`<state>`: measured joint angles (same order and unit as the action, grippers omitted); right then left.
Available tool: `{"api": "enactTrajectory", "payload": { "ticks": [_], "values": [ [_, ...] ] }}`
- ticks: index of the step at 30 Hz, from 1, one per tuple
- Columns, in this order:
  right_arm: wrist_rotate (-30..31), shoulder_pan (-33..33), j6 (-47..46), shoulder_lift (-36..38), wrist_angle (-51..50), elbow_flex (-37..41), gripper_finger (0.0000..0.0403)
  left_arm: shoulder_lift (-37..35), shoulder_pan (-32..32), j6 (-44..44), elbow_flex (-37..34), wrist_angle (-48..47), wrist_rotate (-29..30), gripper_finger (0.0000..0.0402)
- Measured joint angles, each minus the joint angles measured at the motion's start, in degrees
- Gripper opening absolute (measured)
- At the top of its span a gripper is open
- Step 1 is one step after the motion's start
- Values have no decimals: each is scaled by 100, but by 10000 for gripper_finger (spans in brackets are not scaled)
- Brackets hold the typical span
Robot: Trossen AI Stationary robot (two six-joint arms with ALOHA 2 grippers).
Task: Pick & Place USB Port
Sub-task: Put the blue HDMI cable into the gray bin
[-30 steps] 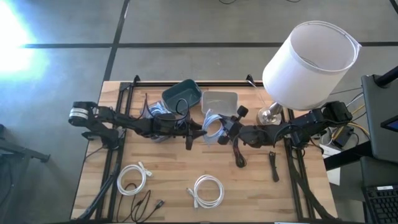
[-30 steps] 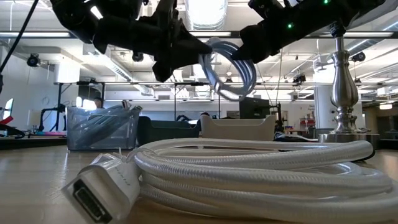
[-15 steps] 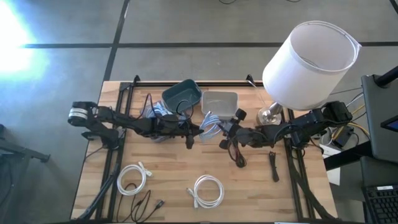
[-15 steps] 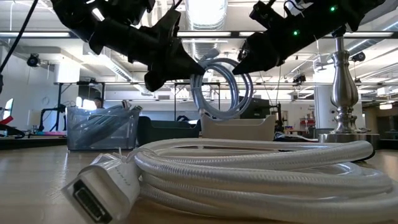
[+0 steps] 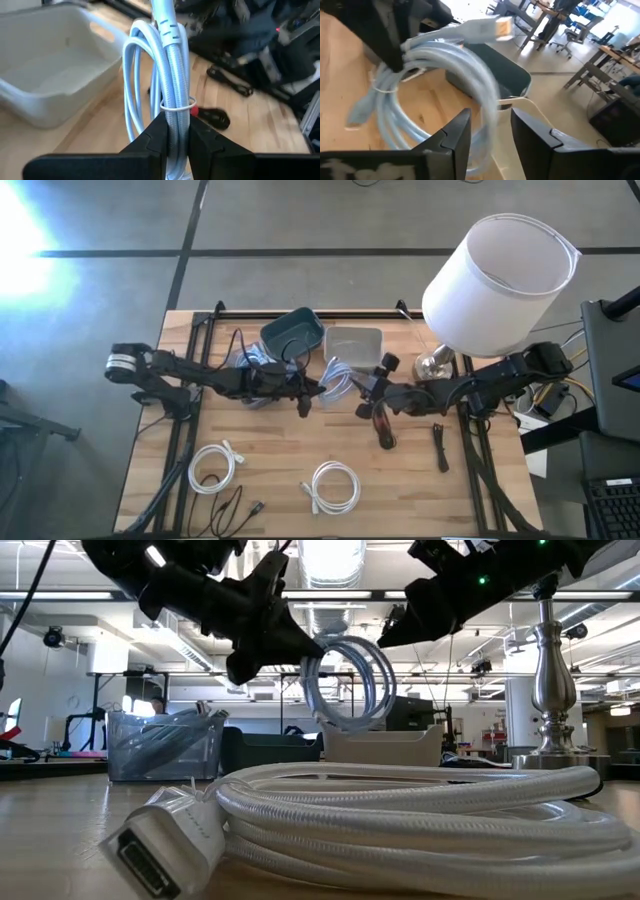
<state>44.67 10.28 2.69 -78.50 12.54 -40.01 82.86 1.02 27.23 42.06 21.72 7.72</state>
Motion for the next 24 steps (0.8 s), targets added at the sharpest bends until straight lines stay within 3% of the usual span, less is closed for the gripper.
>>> {"api": "enactTrajectory", "payload": {
  "ticks": [7, 14, 24],
  "values": [
    [31, -2, -63, 456, -666, 0, 150, -348, -2, 30, 168, -923, 42, 51],
    [30, -4, -616, 921, -1377, 0, 150, -1492, -12, -23, 476, -2656, 408, 51],
    [32, -4, -682, 1040, -1531, 0, 133, -3186, -452, 933, 856, -5624, 2022, 51]
  ]
}}
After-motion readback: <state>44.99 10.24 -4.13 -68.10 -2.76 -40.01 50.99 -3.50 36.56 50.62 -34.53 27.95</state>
